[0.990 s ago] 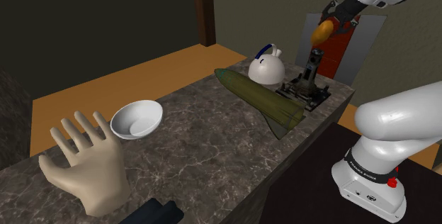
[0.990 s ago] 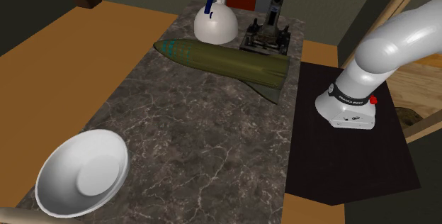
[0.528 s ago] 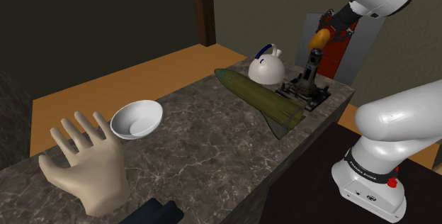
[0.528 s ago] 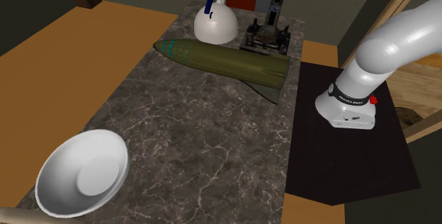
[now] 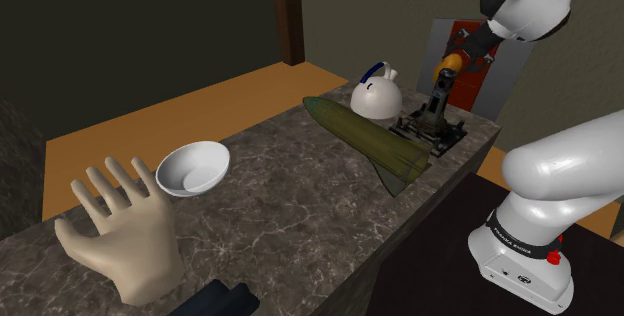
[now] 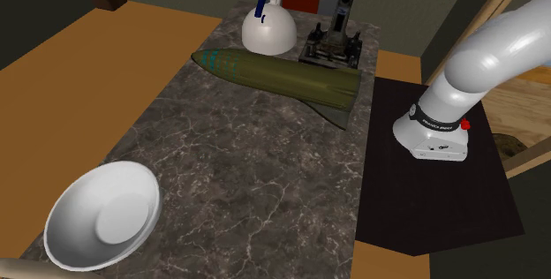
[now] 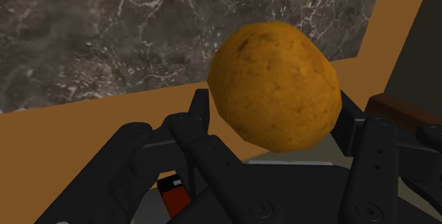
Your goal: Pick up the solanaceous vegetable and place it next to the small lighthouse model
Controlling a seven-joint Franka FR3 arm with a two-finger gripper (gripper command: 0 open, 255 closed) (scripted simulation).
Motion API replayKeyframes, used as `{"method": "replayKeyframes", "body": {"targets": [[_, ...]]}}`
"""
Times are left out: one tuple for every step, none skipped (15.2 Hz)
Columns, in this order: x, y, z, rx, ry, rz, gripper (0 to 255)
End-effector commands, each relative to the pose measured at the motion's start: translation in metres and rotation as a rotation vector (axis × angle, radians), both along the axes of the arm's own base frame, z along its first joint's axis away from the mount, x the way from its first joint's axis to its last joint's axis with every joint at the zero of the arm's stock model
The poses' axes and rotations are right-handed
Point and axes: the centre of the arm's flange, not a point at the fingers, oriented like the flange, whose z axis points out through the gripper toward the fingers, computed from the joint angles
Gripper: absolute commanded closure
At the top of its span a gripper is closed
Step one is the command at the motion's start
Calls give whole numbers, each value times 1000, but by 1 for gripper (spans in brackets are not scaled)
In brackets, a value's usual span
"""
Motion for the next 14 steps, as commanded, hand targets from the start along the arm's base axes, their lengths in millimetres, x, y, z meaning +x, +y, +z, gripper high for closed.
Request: {"method": "replayKeyframes", "body": {"targets": [[1,0,-10,-1,0,0,255],[1,0,-16,-1,0,0,255],[1,0,-21,-1,0,0,255],[1,0,-26,-1,0,0,255],[1,0,-32,-1,0,0,255],[1,0,-37,-1,0,0,255],[1,0,-42,-1,0,0,255],[1,0,-47,-1,0,0,255],[1,0,-53,-1,0,0,255],[1,0,-58,-1,0,0,255],[1,0,-63,-1,0,0,255],[1,0,-69,-1,0,0,255],[1,0,-74,-1,0,0,255],[1,0,-79,-1,0,0,255]]}}
